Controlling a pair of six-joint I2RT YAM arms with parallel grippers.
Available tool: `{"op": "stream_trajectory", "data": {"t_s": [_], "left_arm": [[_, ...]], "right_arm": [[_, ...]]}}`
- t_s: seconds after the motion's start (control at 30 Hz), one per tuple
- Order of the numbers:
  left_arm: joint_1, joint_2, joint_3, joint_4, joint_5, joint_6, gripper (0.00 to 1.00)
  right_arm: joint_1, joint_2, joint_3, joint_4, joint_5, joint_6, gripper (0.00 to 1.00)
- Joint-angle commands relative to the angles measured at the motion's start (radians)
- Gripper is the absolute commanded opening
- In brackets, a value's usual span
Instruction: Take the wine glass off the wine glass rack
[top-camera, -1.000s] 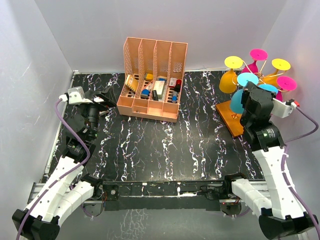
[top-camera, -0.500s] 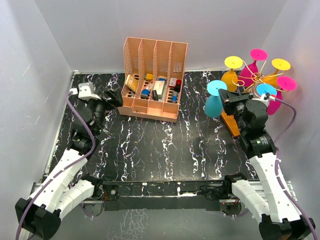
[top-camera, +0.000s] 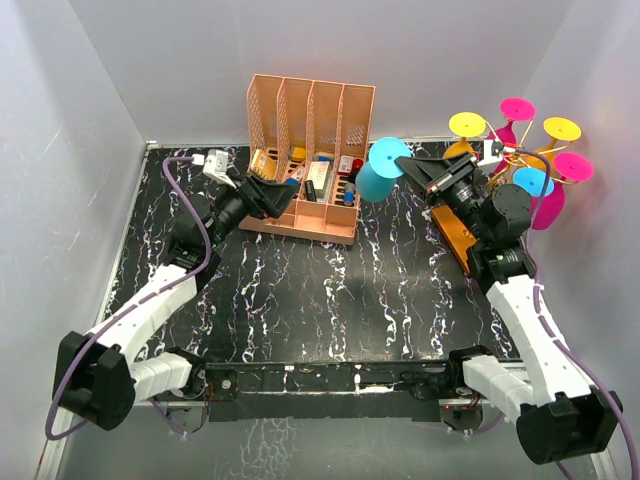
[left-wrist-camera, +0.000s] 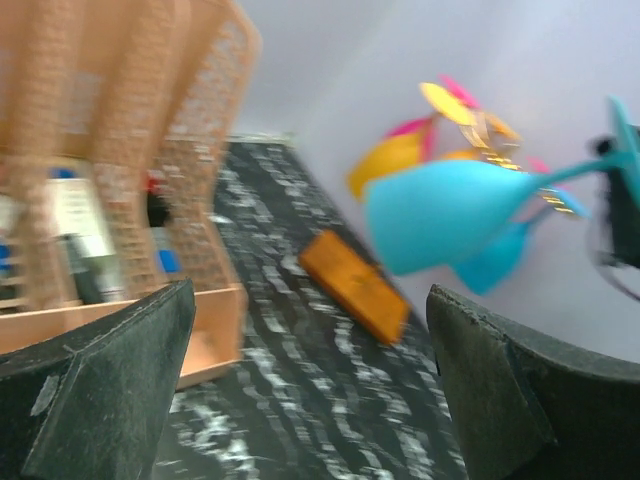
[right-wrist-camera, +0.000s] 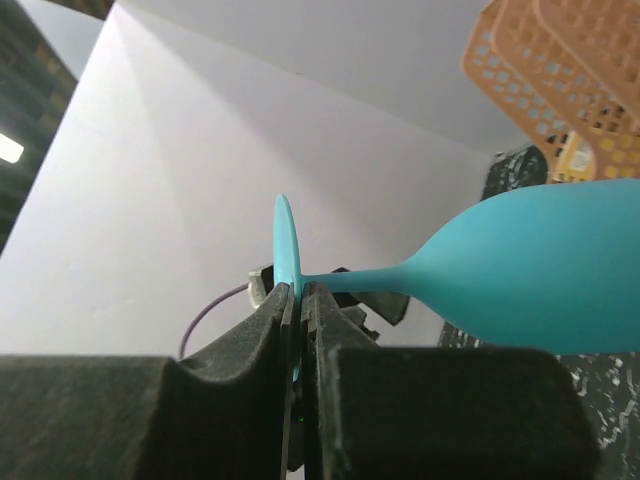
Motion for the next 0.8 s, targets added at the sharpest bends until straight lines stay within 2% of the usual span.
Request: {"op": "stream_trajectory", "data": {"t_s": [0.0,0.17,0.3,0.5,0.77], "left_arm": [[0.000,0.058,0.021,0.388,0.298,-0.352,0.97],[0.002,0.225,-0.003,0.832,0.396,-0.756,0.97],[0.001,0.356,0.010,1.090,0.423,-0.954,0.97],[-0.002,0.437,0.023,1.221,0.405,-1.069,0.95],[-0.014,0.444,0.068,1.229,0.430,-1.094,0.87]], "right_arm": [[0.000,0.043,0.094,0.308,-0.113,0.101,0.08],[0.001,0.095,0.090,0.491,-0.149,0.238,0.07],[0.011,0.129,0.045,0.654,-0.175,0.382,0.08],[0.027,0.149,0.007,0.760,-0.188,0.475,0.08],[0.058,0.171,-0.029,0.792,-0.189,0.517,0.08]]}}
